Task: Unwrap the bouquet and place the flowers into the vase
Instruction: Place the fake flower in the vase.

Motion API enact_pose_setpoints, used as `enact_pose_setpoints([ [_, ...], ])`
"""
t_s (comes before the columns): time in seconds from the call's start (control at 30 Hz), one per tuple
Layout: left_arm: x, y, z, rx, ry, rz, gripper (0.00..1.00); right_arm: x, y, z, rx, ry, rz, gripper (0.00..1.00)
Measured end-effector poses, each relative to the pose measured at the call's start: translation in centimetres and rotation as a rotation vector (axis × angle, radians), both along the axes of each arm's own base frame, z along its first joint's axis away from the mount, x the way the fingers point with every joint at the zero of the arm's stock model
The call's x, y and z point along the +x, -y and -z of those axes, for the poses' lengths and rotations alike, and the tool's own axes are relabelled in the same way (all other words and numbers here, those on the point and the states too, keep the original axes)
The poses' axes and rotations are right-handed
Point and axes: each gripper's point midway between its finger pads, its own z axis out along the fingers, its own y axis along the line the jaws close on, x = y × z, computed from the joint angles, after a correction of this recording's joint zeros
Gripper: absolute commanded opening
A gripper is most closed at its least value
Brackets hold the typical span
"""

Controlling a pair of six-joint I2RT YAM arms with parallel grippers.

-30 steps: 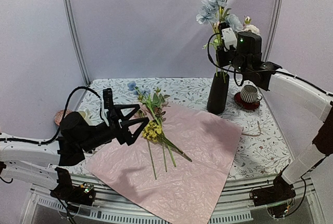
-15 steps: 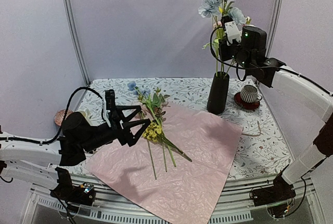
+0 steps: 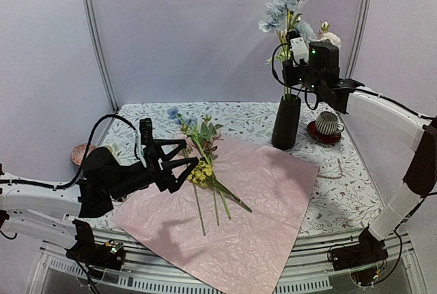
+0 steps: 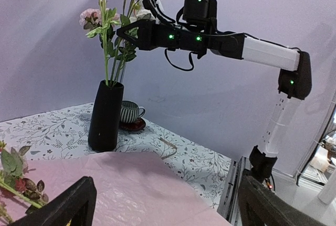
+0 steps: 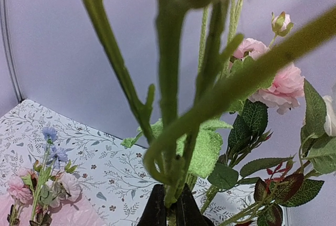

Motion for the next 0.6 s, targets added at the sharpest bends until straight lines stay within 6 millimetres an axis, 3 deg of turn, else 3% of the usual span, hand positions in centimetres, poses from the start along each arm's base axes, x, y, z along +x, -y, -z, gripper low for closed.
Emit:
enact_pose_setpoints([
  [0.17,0.0,0.0,0.1,0.002,-0.001,0.000,0.95,0.6,0.1,1.2,0.012,-0.026,0.004,0.03],
  [0.43,-0.1,0.1,0.1,0.004,0.000,0.009,0.96,1.2,-0.1,4.9,0.004,-0.100,0.002,0.03],
  [0.6,-0.2,0.2,0.1,0.004,0.001,0.015,0.95,1.4,0.3,5.9,0.014,-0.116,0.013,0.03],
])
